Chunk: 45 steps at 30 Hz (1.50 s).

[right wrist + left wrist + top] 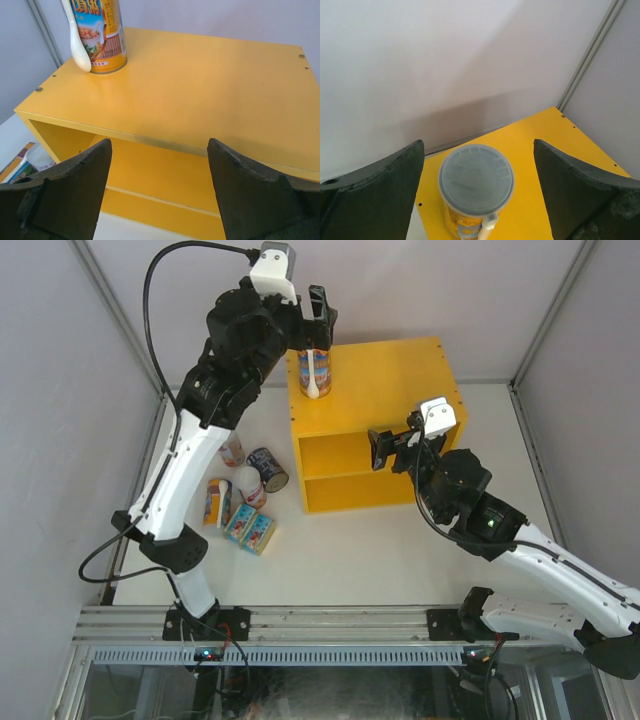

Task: Place and organize the canned foods onto the counter
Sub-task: Place the canned food on the counter.

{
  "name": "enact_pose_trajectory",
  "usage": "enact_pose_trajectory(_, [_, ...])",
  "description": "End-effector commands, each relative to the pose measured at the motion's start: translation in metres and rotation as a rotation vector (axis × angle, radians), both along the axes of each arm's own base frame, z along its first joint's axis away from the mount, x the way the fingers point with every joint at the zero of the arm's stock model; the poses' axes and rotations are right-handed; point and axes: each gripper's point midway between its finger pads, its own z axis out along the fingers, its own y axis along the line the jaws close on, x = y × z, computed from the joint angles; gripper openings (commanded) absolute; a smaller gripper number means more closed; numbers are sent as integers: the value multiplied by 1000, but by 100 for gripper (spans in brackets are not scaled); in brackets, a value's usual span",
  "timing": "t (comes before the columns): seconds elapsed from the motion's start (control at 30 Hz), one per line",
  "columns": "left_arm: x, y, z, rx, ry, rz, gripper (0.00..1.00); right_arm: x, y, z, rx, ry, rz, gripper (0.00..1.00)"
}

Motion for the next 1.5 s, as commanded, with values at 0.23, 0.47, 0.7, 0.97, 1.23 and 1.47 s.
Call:
enact_pose_trajectory(0.23, [-58,67,42,-215,-45,125,91,1,28,33,78,-68,60,76])
enact_pose_trajectory(0.47, [-77,101,0,-219,18,229,90,14,48,43,84,-74,72,74])
enact_pose_trajectory(0.7, [-95,126,-44,-236,71,295,89,35,70,50,113,-71,93,70])
enact_pose_trajectory(0.97, [-110,140,-86,-219,116,316,89,59,101,50,106,-63,120,68])
enact_pose_trajectory(1.23, [-115,144,-115,-190,137,317,89,85,106,54,113,-62,113,67])
enact_pose_trajectory(1.47, [-112,141,-125,-162,145,314,89,102,111,51,108,-53,119,67])
